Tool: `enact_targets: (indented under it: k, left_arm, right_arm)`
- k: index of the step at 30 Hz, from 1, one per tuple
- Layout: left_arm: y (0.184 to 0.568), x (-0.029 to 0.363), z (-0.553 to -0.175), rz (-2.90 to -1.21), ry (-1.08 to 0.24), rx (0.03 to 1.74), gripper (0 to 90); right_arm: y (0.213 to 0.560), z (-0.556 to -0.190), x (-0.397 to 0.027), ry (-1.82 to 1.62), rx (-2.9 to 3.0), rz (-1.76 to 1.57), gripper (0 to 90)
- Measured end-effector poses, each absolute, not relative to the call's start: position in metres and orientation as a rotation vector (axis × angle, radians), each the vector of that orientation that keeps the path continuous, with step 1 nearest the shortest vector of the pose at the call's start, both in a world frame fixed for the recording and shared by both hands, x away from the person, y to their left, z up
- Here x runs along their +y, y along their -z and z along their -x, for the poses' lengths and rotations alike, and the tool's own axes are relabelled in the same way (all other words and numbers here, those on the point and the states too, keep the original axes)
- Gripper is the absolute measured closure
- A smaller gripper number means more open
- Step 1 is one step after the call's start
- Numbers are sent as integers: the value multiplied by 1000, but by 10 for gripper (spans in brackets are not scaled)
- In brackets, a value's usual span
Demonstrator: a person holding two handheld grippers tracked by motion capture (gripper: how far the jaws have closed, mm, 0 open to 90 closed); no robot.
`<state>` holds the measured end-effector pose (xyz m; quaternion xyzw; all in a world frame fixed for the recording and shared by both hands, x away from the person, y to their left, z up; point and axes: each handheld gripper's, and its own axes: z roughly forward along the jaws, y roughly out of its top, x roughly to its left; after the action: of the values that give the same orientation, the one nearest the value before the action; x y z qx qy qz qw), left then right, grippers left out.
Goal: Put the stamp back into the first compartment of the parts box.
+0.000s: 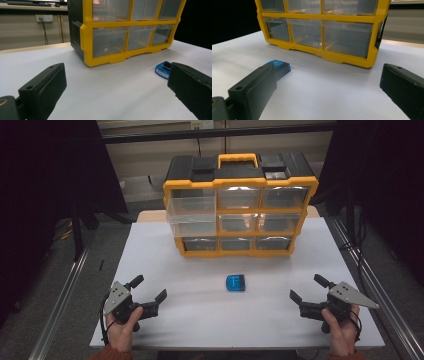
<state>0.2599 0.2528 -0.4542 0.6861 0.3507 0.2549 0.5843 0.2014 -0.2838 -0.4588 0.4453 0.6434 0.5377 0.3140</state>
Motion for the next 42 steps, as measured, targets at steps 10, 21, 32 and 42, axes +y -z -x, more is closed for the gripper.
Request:
enact_targets:
  k: [10, 21, 32, 42]
  left_arm:
    - [456, 249, -262, -1652, -572, 846, 23]
    - [450, 239, -255, -1718, -499, 784, 32]
    - [446, 226, -259, -1747, -461, 741, 53]
    - [441, 205, -267, -1790, -369, 647, 55]
  right_arm:
    - [462, -205, -284, -1404, 1725, -1191, 2]
    - [461, -203, -278, -1398, 1753, -1179, 2]
    - [462, -206, -273, -1408, 1777, -1161, 2]
    - [462, -207, -271, -1414, 1791, -1144, 2]
